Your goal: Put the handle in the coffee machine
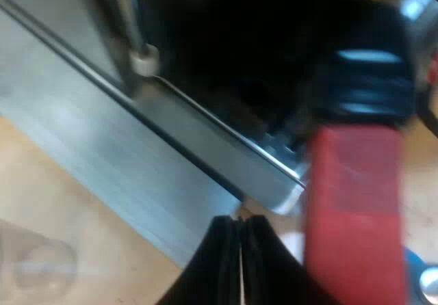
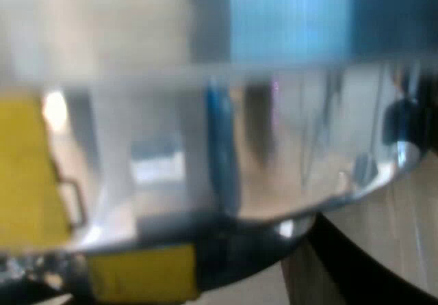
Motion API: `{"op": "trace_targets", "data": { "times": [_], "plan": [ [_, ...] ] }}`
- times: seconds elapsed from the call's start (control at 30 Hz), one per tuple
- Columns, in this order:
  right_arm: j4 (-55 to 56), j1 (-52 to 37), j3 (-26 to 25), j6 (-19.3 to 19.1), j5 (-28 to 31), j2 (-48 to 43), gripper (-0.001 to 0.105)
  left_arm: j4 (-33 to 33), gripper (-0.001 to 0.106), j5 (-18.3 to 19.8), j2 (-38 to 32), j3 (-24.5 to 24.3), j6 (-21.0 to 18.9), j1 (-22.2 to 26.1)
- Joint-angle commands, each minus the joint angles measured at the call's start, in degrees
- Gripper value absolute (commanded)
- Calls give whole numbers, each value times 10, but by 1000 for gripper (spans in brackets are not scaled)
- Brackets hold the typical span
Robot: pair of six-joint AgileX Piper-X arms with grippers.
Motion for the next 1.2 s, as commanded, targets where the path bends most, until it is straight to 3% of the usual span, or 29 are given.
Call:
{"op": "trace_targets", "data": {
  "times": [0.03, 0.2, 0.33, 0.53, 0.7, 0.77, 0.83, 0.97, 1.1, 1.2],
  "plan": [
    [-64, 4, -10, -1, -27, -25, 39, 35, 1, 5, -6, -4, 27, 1],
    [-64, 4, -10, -3, -27, -25, 39, 51, 1, 8, -10, -4, 33, -18],
    [-64, 4, -10, -3, -27, -25, 39, 72, 1, 17, -19, -4, 33, -63],
    [-62, 4, -10, -3, -24, -32, 39, 68, 0, 27, -34, 5, -4, -112],
    [-24, 13, -6, -2, 20, -52, 39, 54, 0, 27, -56, 39, -22, -146],
    [-6, 14, 9, 29, 16, -68, 39, 34, 0, 26, -71, 53, -40, -158],
    [19, 14, 32, 34, 13, -83, 39, 17, 0, 26, -84, 60, -59, -159],
    [64, 18, 106, 76, -11, -132, 39, 3, 0, 37, -96, 66, -98, -159],
    [108, 31, 165, 83, -17, -178, 39, 0, 0, 47, -96, 65, -113, -159],
    [135, 44, 210, 95, -24, -217, 39, -15, 0, 49, -96, 65, -152, -159]
  ]
}}
